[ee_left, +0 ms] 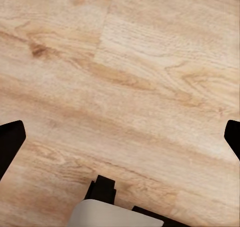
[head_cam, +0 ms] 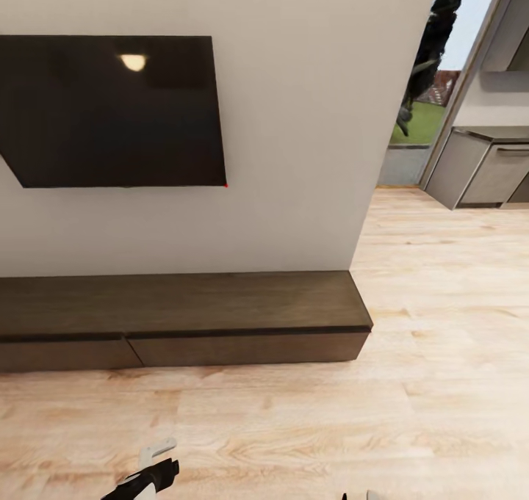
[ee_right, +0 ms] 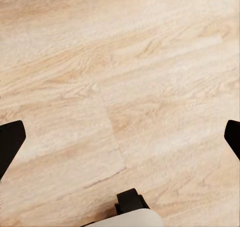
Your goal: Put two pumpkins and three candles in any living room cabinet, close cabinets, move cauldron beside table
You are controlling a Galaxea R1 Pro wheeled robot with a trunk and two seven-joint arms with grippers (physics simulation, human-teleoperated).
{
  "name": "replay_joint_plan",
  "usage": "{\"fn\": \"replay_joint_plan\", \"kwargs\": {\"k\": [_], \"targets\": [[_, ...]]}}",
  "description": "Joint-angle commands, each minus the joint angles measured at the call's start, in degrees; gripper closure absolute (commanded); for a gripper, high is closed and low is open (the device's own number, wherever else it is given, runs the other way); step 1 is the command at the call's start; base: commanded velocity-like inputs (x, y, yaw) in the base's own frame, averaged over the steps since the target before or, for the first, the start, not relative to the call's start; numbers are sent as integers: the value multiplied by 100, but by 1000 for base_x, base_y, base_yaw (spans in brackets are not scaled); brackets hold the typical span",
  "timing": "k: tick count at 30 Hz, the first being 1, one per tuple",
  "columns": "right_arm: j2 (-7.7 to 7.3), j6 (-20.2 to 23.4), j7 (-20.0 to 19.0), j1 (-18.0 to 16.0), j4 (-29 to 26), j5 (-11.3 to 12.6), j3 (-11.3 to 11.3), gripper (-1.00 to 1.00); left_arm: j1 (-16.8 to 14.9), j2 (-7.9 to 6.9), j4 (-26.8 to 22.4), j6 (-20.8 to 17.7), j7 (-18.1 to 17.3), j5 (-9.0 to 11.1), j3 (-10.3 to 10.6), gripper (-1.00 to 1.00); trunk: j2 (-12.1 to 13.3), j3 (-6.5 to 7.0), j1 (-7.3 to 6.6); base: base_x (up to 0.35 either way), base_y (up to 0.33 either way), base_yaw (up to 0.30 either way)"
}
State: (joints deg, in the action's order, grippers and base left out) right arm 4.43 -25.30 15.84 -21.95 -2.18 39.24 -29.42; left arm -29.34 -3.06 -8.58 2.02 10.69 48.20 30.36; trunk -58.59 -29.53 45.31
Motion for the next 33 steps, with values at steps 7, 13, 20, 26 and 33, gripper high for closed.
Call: {"fn": "replay_joint_plan", "kwargs": {"k": [7,13,20,26,33], "targets": [[14,-12,18,-3,7,23,-55,-100,-1,-4,-12,10,29,49,49,-100,-3,-5,2,117,0,0],[-11,-40,53,-3,7,27,-26,-100,-1,-10,-9,11,30,49,49,-100,-3,-5,2,175,0,0],[22,-38,69,-17,-302,30,-20,-100,-1,-3,-8,10,30,49,49,-100,-3,-5,2,171,0,0],[47,-35,42,-20,-1056,-28,-27,-100,-1,4,-11,14,27,45,49,-100,-3,-5,2,236,0,0],[-3,-47,21,-20,-1138,0,-5,-100,-1,-2,-12,4,29,46,49,-100,-3,-5,2,189,0,0]]}}
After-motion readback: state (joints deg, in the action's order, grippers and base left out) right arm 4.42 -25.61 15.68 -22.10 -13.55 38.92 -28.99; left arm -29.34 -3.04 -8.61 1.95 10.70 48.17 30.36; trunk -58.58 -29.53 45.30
